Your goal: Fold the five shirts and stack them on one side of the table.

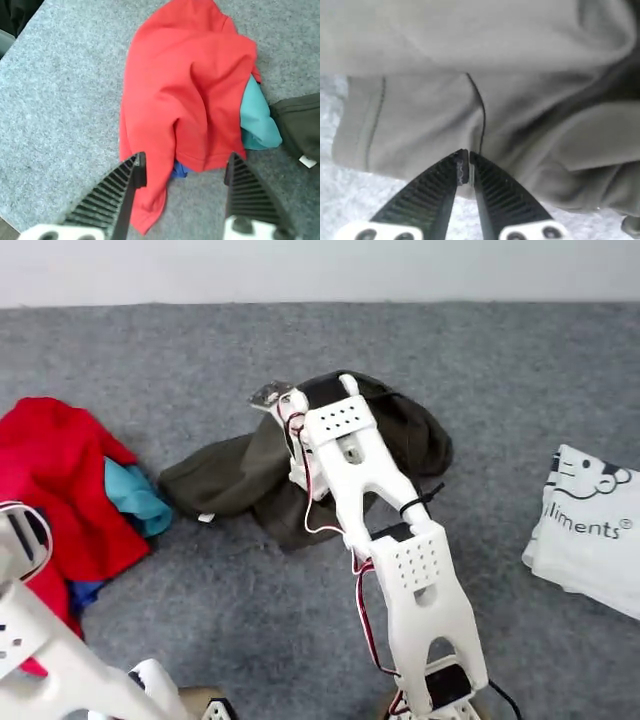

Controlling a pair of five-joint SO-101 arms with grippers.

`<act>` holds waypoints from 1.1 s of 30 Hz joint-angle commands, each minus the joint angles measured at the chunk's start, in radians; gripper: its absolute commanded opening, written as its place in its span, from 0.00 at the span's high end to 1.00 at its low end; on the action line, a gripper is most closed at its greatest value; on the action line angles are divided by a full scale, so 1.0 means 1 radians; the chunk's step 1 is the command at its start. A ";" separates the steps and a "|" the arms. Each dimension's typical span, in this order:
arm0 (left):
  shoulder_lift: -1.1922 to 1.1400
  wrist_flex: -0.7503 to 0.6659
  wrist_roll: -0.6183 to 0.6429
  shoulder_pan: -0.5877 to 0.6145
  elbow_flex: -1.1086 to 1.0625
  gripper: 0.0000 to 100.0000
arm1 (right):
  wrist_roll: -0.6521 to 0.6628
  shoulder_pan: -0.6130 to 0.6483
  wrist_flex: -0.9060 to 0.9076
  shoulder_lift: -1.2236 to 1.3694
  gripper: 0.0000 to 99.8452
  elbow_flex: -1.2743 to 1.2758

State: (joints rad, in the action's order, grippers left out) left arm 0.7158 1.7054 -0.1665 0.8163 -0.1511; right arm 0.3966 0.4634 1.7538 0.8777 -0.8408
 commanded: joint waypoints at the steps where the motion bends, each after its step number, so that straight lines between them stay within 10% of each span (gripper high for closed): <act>1: 0.015 -0.018 -0.006 -0.002 0.001 0.75 | 0.002 0.004 -0.010 0.008 0.99 0.002; 13: 0.015 -0.018 -0.006 0.002 0.001 0.75 | 0.100 0.001 -0.321 0.125 0.99 -0.325; 33: 0.015 -0.014 -0.006 -0.002 -0.001 0.75 | 0.089 0.054 0.047 0.005 0.98 -0.354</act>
State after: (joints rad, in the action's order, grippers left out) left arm 0.7158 1.7054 -0.1665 0.8163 -0.1557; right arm 0.4856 0.5002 1.7538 1.0065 -1.2520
